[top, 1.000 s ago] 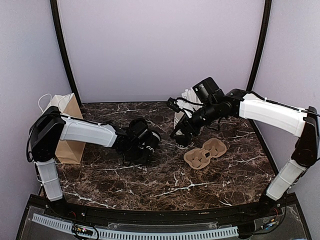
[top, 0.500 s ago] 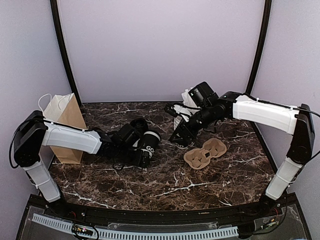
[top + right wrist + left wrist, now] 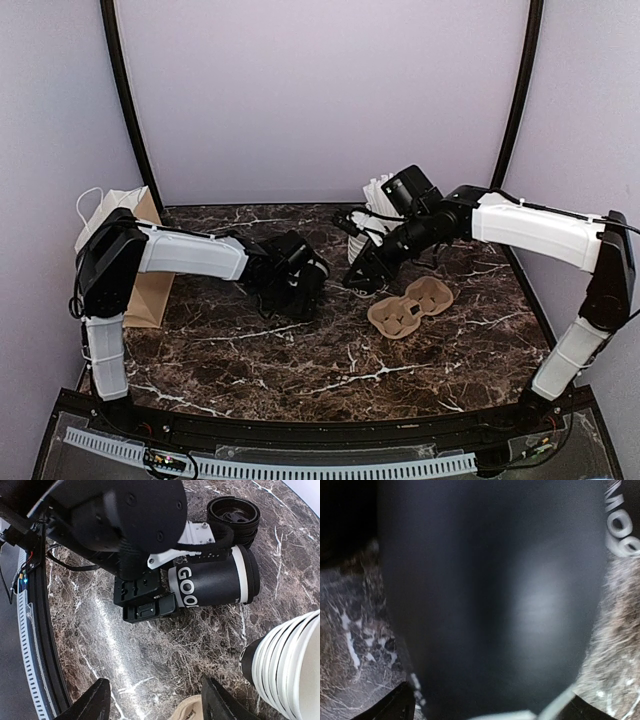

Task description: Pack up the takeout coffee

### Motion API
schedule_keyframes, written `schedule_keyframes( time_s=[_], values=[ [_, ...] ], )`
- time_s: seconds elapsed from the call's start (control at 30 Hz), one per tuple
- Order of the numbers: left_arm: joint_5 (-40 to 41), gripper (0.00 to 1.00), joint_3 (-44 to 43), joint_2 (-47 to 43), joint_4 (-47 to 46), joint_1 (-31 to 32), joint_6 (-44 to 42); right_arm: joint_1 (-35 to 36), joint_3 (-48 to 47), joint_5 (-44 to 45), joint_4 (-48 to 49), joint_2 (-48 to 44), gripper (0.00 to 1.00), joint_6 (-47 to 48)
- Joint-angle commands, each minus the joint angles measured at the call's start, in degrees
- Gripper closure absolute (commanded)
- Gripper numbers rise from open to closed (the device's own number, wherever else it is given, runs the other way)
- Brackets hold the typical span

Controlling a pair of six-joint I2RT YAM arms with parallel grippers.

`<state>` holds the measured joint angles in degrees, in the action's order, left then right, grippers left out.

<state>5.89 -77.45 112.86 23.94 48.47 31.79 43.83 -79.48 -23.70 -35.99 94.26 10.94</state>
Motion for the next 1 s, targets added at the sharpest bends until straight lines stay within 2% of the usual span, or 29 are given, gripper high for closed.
schedule_keyframes(
  time_s=[0.0, 0.33, 0.57, 0.83, 0.97],
  values=[
    [-0.84, 0.1, -1.46, -0.01, 5.4, -0.42, 1.73, -0.33, 1.43, 0.18, 2.37, -3.14, 0.36, 0.75],
    [0.62, 0.08, 0.32, -1.46, 1.6, -0.42, 1.88, -0.33, 1.88, -0.76, 2.77, -2.77, 0.36, 0.71],
    [3.18, 0.07, -1.05, 0.5, -2.83, -0.46, -5.81, -0.33, 1.88, -0.82, 2.68, -2.37, 0.36, 0.66],
    [4.86, 0.15, -3.46, 3.68, -3.18, -0.48, -6.52, -0.33, 2.18, -0.43, 2.59, -2.65, 0.36, 0.75],
    [4.64, 0.16, -3.35, 4.13, -3.71, -0.52, -6.1, -0.34, 2.1, -0.47, 2.6, -2.42, 0.36, 0.69]
  ],
)
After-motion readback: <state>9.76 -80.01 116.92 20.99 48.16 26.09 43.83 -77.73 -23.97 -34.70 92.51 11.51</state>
